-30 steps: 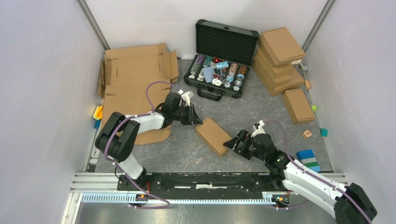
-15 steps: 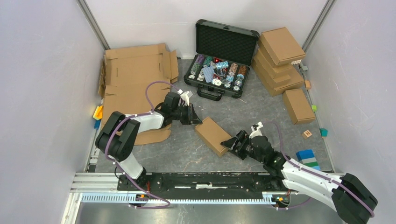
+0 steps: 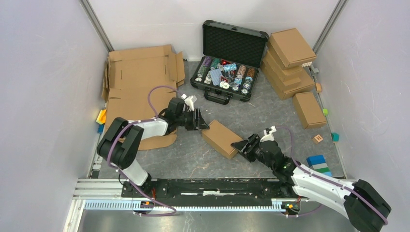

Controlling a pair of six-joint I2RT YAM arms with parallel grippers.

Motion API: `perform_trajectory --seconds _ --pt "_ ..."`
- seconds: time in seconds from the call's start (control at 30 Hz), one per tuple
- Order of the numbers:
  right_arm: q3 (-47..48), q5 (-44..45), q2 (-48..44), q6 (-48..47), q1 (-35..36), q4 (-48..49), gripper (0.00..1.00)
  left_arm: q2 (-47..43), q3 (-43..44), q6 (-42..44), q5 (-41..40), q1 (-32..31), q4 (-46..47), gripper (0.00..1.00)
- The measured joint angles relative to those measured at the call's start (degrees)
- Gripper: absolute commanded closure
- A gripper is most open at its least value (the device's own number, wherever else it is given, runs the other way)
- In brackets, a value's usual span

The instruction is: Fold the paper box

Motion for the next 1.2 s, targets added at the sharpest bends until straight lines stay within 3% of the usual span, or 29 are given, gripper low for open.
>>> perform_trajectory --seconds 0.13,0.37,0.57,0.77,1.0,1.2 --pt "0.9 3.9 -4.4 -0.5 0.0 -4.3 0.47 -5.2 -6.4 -0.6 -0.4 0.0 2.7 0.2" --pt "6.0 10.5 -14.3 -6.4 -7.0 -18.0 0.48 -18.0 -13.7 -1.7 -3.2 -0.1 10.6 0.19" --pt "19.8 11.6 -11.0 -17.0 -16.4 -29.8 0.51 -20.4 -15.5 -3.5 -4.7 -0.1 15.6 0.19" --pt "28.8 3.5 -6.2 -27.8 -32.7 -35.5 0.51 -20.4 -16.2 -5.5 -4.7 -0.3 17.7 0.19" --pt "34.8 -14.2 -1.5 -38.1 -63.0 -41.5 0.49 -20.4 -16.2 -6.8 -4.7 -1.3 19.5 0.2" --pt "35.5 -17.9 -0.8 -40.6 -72.8 -44.3 0.5 -20.4 -16.2 -7.8 -4.7 -1.6 19.7 0.2"
